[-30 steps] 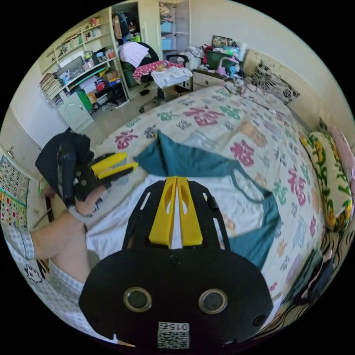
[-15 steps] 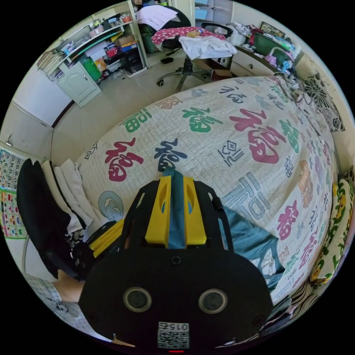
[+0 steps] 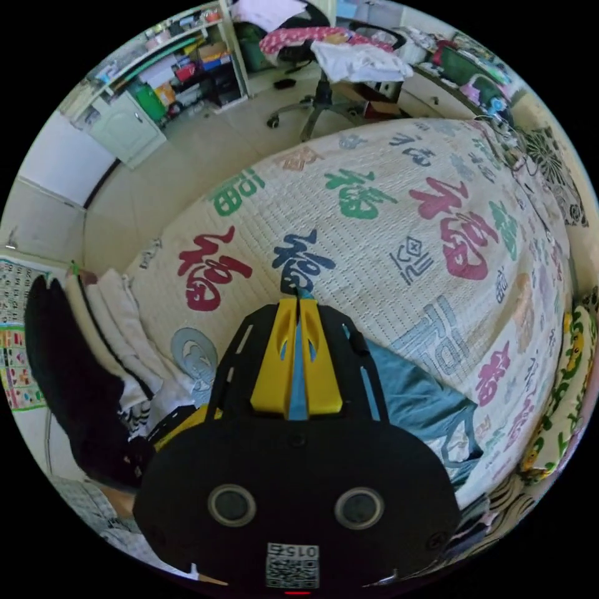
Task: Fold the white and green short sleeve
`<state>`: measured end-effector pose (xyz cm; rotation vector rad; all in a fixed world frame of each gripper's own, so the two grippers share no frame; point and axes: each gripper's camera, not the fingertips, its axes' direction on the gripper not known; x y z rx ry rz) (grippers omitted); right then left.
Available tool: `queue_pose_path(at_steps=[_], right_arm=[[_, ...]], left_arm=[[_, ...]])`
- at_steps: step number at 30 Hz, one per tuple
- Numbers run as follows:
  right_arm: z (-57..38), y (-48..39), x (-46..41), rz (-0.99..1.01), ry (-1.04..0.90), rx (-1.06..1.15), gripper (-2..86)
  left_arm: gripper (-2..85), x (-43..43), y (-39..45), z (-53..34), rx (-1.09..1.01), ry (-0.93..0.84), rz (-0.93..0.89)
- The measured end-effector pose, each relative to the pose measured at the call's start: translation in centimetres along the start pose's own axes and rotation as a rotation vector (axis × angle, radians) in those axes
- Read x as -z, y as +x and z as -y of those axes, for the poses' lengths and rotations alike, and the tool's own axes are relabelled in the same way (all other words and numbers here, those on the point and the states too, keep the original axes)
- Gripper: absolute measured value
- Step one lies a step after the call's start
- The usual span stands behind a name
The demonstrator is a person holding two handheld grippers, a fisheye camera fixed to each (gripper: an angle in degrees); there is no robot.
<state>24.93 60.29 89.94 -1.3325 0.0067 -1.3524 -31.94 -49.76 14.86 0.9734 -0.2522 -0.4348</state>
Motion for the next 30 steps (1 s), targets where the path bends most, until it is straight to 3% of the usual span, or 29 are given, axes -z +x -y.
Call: queue_pose_path(at_steps=[7, 9, 16, 19, 24, 28, 30], right_arm=[[-14.6, 13.4, 8.9, 0.089, 0.321, -0.227, -0.9], [-19.4, 16.4, 9.2, 0.053, 0.331, -0.299, -0.9], [-31.0, 25.4, 3.3, 0.012, 0.101, -0.486, 3.9], [-32.2, 28.2, 3.6, 0.0, 0.118, -0.491, 5.7], [-29.7, 29.8, 4.5, 0.036, 0.157, -0.33, 5.6], [-28.6, 32.0, 0.5, 0.039, -0.073, -0.306, 4.2], [-29.3, 33.5, 1.6, 0.085, -0.039, -0.281, 4.9]], left_arm=[[0.1, 2.3, 7.9, 0.7, -0.287, 0.099, -0.12], [0.6, 2.0, 11.0, -0.2, -0.392, 0.083, -0.161], [7.5, -5.3, 19.4, -6.3, -0.611, -0.227, -0.159], [8.0, -6.2, 20.5, -5.9, -0.603, -0.242, -0.158], [7.7, -8.2, 21.4, -2.1, -0.57, -0.191, -0.144], [6.7, -15.3, 21.5, -0.8, -0.567, -0.372, -0.018], [6.8, -17.1, 20.9, -0.8, -0.554, -0.418, -0.022]])
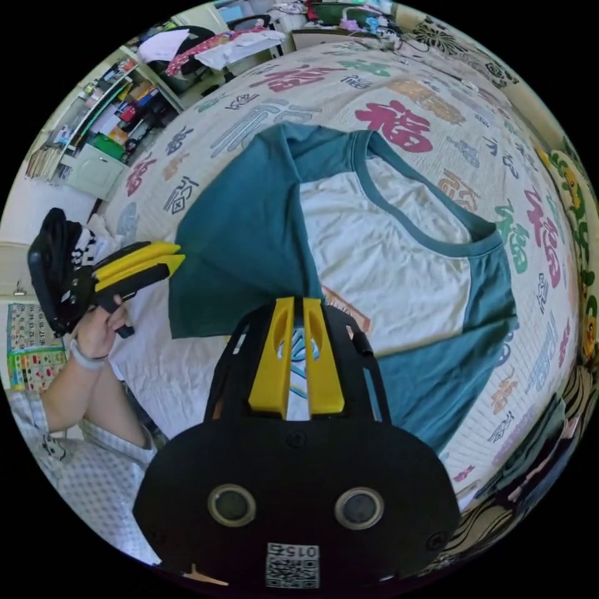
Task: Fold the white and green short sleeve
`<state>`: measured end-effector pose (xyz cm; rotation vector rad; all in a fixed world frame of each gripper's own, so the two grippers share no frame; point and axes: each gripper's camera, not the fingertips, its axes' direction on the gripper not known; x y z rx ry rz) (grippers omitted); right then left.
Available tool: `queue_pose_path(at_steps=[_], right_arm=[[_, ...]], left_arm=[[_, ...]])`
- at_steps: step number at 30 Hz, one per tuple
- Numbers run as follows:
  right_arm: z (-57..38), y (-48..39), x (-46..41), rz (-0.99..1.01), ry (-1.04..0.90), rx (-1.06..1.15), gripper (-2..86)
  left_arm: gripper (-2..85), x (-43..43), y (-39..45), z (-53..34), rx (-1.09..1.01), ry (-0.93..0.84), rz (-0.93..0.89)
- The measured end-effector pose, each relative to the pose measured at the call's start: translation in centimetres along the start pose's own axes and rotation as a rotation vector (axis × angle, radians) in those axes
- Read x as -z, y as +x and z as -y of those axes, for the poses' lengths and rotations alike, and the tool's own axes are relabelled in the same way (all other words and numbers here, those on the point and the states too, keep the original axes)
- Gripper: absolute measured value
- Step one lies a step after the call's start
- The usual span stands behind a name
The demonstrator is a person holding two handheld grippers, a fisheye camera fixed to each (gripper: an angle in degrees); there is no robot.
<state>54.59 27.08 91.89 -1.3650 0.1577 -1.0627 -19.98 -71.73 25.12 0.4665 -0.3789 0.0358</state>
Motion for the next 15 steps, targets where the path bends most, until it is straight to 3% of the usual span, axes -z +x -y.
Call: queue_pose_path(at_steps=[7, 11, 13, 15], right_arm=[[5.4, 5.6, 8.2, 0.229, 0.148, -0.003, 9.9], [11.1, 6.3, 8.6, 0.339, 0.112, 0.002, 11.0], [14.0, 7.0, 8.1, 0.372, 0.043, -0.022, 8.7], [15.2, 7.8, 7.6, 0.397, -0.031, -0.05, 0.7]], left_arm=[[8.0, 0.3, -2.6, 0.3, 0.181, 0.167, -0.183], [7.9, -2.1, -1.4, 2.1, 0.134, 0.156, -0.174], [7.8, -4.5, -0.5, 3.2, 0.106, 0.115, -0.17], [7.3, -6.4, 0.0, 3.8, 0.097, 0.066, -0.17]])
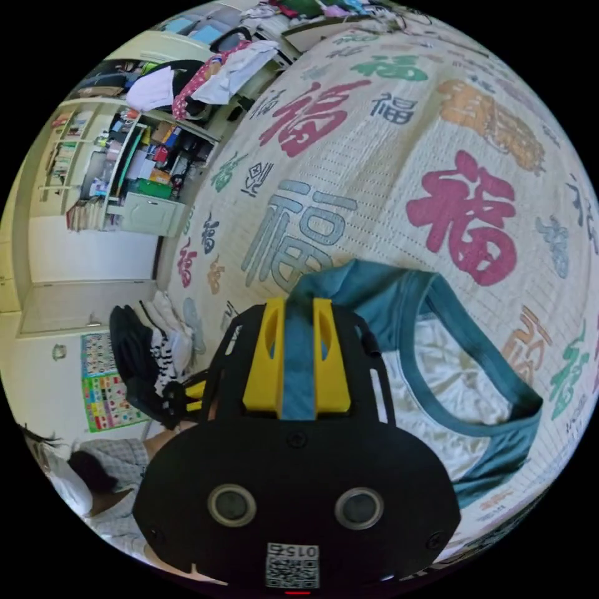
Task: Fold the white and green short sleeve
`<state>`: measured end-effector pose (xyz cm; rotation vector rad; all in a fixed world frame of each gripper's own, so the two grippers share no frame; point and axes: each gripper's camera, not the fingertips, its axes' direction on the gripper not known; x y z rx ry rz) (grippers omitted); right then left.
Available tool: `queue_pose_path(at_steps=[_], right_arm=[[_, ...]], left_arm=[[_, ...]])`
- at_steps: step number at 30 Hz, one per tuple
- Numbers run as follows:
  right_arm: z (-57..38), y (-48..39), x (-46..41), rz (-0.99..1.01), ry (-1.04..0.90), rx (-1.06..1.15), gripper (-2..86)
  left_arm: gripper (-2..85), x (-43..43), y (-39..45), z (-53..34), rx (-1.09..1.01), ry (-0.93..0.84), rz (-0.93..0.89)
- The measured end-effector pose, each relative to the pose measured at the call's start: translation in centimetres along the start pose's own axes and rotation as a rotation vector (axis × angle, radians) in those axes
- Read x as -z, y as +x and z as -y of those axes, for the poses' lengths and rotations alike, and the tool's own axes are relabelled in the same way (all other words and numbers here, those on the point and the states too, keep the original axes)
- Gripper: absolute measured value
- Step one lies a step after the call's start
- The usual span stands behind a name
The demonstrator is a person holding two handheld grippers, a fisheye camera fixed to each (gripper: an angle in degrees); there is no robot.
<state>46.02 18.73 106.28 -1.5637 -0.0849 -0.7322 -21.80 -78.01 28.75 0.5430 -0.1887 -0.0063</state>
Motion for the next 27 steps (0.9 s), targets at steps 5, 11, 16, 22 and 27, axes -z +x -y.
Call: queue_pose_path(at_steps=[5, 11, 16, 22, 27], right_arm=[[0.8, -0.3, 2.9, -0.013, 0.09, 0.002, -0.7], [-0.7, -2.9, 5.3, -0.23, 0.117, 0.038, -0.8], [-7.2, -6.5, 11.5, -0.136, 0.194, 0.191, -0.6], [-16.1, -8.6, 10.5, -0.26, -0.096, 0.277, -0.8], [-21.2, -8.4, 17.0, -0.255, 0.058, 0.245, 0.1]], left_arm=[[5.1, -2.6, 0.6, 0.4, -0.005, 0.019, 0.015], [4.7, -5.6, 2.3, 1.2, -0.017, 0.003, 0.04], [7.6, -6.4, 5.3, 1.7, -0.058, -0.022, 0.05], [7.4, -10.7, 11.7, 1.1, -0.291, -0.148, -0.024], [7.5, -12.5, 15.1, 3.6, -0.413, -0.204, 0.04]])
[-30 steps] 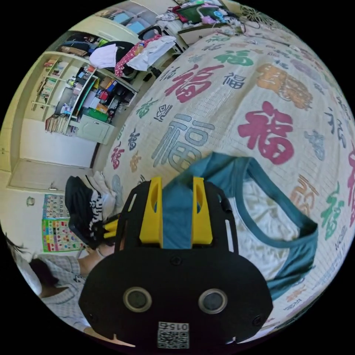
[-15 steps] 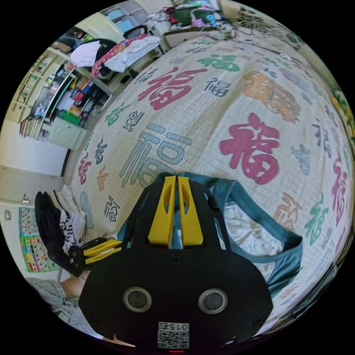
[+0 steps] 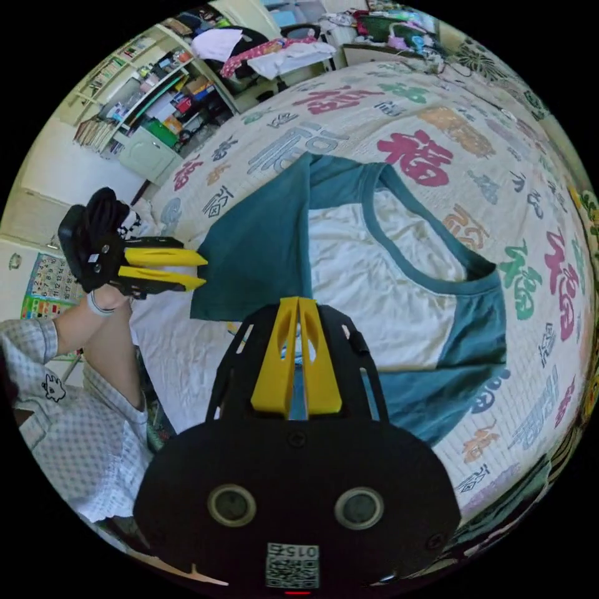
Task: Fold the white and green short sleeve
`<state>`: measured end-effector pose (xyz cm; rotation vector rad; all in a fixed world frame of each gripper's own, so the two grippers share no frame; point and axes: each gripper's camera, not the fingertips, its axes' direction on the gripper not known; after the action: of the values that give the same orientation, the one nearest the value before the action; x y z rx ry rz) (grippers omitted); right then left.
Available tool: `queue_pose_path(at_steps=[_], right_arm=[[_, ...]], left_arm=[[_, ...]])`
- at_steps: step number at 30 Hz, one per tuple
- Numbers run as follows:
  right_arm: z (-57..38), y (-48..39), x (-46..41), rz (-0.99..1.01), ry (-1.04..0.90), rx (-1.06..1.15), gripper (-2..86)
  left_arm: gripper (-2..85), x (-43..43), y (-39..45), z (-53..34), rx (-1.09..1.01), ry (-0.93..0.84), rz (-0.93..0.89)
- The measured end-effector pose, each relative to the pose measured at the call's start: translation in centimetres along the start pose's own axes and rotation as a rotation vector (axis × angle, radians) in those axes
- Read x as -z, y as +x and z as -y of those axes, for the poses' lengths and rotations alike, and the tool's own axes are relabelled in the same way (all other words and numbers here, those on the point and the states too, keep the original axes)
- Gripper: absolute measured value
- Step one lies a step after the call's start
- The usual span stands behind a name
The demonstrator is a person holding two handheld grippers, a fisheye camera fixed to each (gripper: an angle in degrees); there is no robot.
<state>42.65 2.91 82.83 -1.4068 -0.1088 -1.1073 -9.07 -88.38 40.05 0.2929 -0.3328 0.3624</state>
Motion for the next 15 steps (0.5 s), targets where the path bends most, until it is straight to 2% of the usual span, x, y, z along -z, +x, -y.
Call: queue_pose_path(at_steps=[4, 6, 10, 15], right_arm=[[-4.6, 5.1, 9.4, -0.19, 0.178, -0.174, 6.9], [-6.0, 7.3, 12.4, -0.228, 0.222, -0.259, 8.0], [-7.0, 10.8, 14.8, -0.197, 0.164, -0.366, 8.1], [-7.0, 10.9, 14.5, -0.077, 0.048, -0.393, 4.9]], left_arm=[[8.8, 2.3, -1.1, 8.3, -0.051, 0.172, 0.027], [9.2, 1.3, -1.5, 13.0, -0.074, 0.176, 0.061], [8.7, -5.3, -0.8, 22.6, -0.167, -0.057, 0.052], [8.5, -11.7, -0.3, 26.2, -0.127, -0.237, 0.177]])
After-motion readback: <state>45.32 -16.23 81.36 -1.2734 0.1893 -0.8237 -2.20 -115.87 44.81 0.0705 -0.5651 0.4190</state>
